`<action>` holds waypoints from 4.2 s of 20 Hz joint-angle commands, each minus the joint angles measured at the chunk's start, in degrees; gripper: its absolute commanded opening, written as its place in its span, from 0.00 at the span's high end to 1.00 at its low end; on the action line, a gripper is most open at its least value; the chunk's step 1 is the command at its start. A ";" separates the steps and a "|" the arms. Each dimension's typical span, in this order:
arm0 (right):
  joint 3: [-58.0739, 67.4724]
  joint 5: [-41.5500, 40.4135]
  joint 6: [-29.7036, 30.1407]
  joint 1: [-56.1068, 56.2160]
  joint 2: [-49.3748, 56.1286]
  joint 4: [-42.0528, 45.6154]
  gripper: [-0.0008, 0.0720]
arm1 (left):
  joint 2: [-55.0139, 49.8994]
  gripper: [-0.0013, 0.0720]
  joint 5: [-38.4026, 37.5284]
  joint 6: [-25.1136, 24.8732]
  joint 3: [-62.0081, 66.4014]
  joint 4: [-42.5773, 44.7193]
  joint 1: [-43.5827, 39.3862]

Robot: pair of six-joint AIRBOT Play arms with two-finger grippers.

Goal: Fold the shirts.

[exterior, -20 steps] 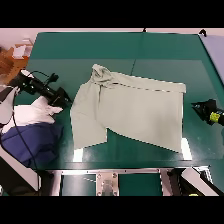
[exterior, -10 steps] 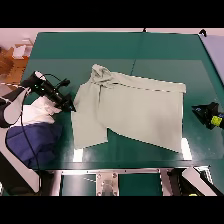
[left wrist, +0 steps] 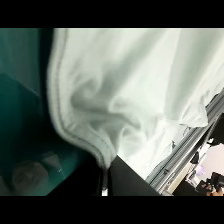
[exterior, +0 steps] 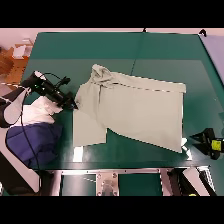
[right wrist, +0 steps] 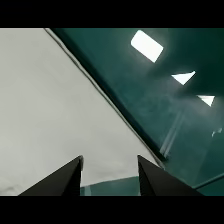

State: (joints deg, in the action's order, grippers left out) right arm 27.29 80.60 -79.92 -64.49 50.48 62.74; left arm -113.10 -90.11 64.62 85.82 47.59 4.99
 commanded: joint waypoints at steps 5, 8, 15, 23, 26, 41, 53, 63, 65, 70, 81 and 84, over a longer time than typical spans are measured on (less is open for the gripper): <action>-3.50 -1.75 3.89 0.13 1.09 1.88 0.44 | 0.04 0.95 0.24 -2.80 0.00 -6.51 -0.02; -3.89 -2.67 3.98 0.22 4.24 3.02 0.44 | 0.07 0.95 0.68 -4.68 0.00 -7.26 0.00; -3.23 -4.68 4.09 4.44 6.97 2.84 0.44 | 0.00 0.95 5.90 -5.09 6.03 -8.52 5.68; -3.17 -8.59 3.02 19.43 14.88 -2.49 0.48 | -0.17 0.95 6.54 -6.21 6.36 -8.83 7.56; -3.34 -5.11 2.16 22.34 15.72 -3.17 0.48 | -0.17 0.95 6.34 -6.19 6.36 -8.85 7.56; 1.53 -1.77 12.17 26.45 14.27 -22.29 0.97 | 0.50 0.95 -0.83 -5.09 8.39 -16.92 7.61; 64.17 -15.72 9.62 23.85 0.83 -57.24 0.97 | 42.56 0.95 21.11 -0.57 32.02 -39.80 7.61; 81.35 -15.19 6.19 10.10 -0.52 -54.49 0.97 | 63.84 0.95 26.95 12.02 31.80 -22.12 7.61; 79.87 -13.94 6.19 13.55 0.59 -49.13 0.97 | 63.12 0.95 23.50 14.62 29.79 -19.78 7.61; 63.98 -15.43 6.95 25.33 4.55 -33.90 0.97 | 57.02 0.95 20.11 13.29 13.97 -16.96 7.61; 43.04 -34.93 17.18 36.92 40.94 -32.76 0.97 | 8.96 0.95 37.88 -0.20 2.49 -21.51 -3.04; 53.44 -31.06 15.72 36.74 52.54 -35.58 0.97 | -0.24 0.95 38.25 0.39 12.28 -22.88 -3.04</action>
State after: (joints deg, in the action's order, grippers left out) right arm 74.24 47.75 -63.48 -28.08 92.33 29.26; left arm -103.46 -53.89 65.36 91.59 26.61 2.63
